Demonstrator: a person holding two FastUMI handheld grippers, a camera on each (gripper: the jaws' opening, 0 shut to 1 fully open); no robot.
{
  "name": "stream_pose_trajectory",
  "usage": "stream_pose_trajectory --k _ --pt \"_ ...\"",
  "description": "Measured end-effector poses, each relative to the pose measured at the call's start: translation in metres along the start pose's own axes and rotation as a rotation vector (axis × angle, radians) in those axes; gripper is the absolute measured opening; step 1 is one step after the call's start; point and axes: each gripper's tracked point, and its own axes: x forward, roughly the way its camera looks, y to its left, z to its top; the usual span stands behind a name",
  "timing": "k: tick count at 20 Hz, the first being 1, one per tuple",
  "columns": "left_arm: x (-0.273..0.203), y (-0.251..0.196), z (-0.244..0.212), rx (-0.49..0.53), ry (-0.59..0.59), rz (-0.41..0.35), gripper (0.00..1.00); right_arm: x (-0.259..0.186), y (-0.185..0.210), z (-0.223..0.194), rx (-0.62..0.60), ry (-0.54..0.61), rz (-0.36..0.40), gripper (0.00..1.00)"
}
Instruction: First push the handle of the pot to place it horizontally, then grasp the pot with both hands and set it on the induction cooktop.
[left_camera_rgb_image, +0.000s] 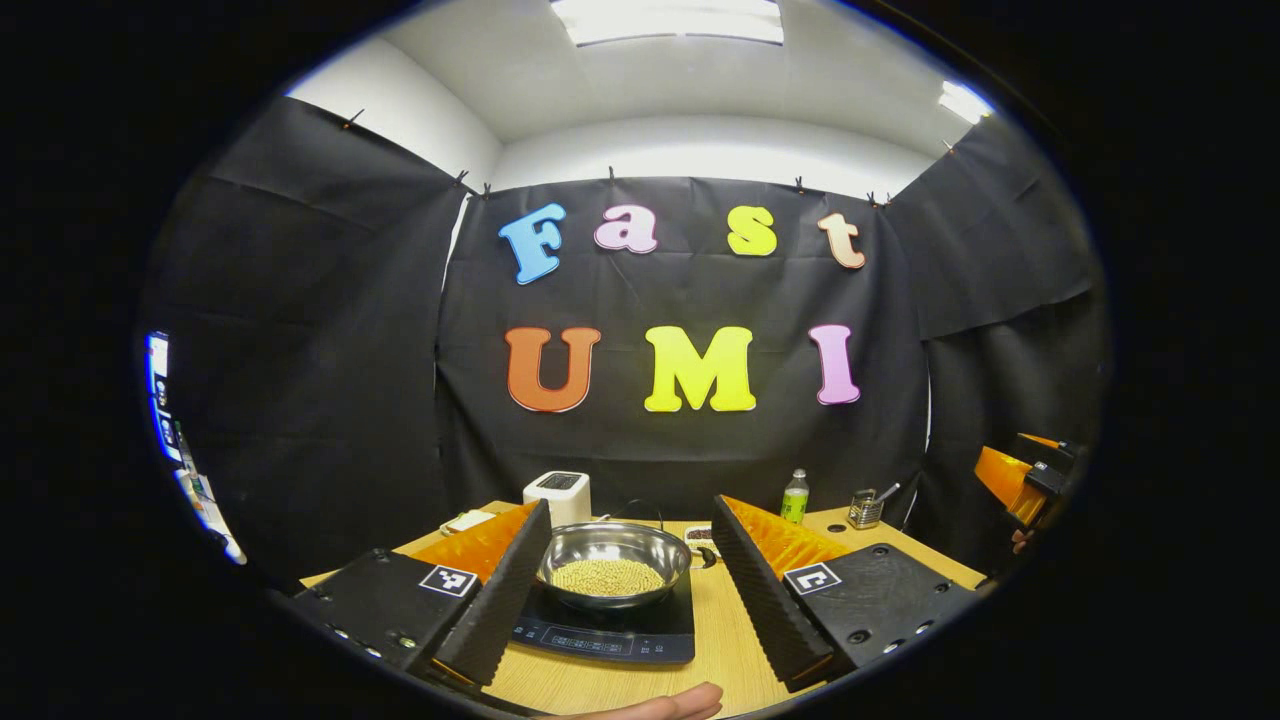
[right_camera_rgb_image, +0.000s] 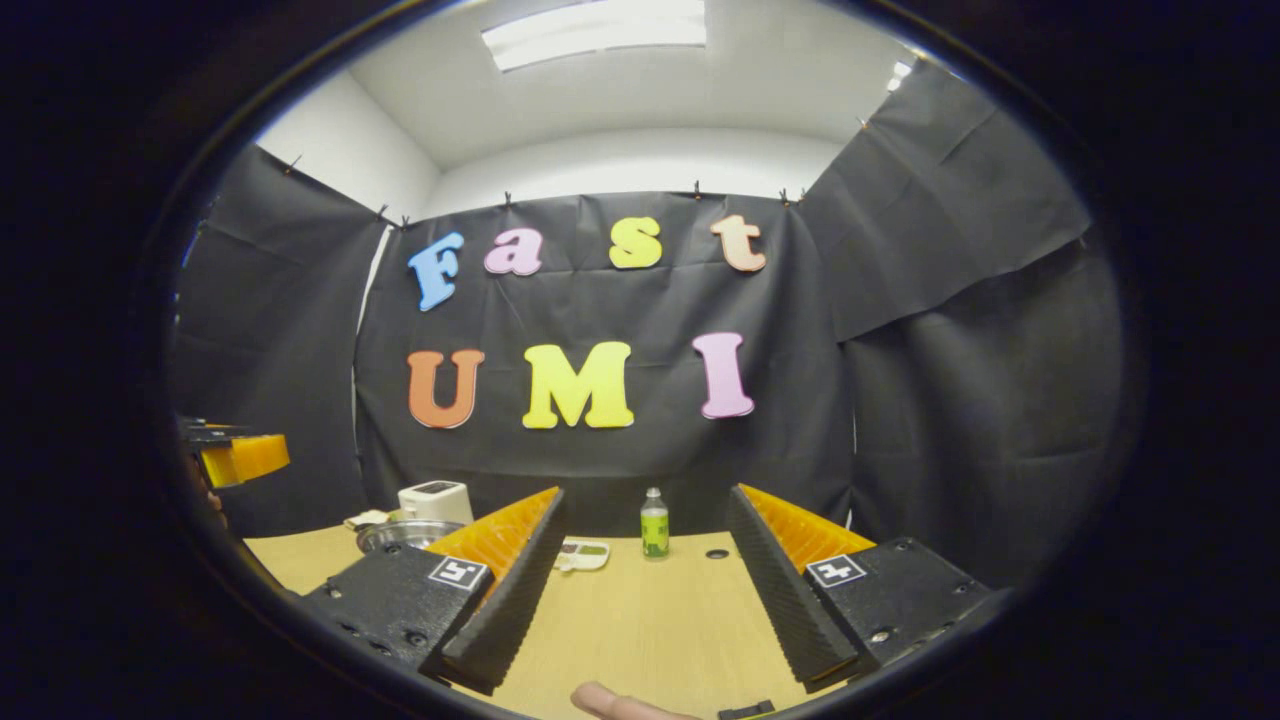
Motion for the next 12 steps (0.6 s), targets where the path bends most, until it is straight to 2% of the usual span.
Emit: stream_pose_trajectory --k 12 --pt "-0.0002 -0.0047 -0.0042 0.032 -0.006 -0.014 0.95 0.0007 -0.0011 -0.0082 -0.009 0.025 0.007 0.96"
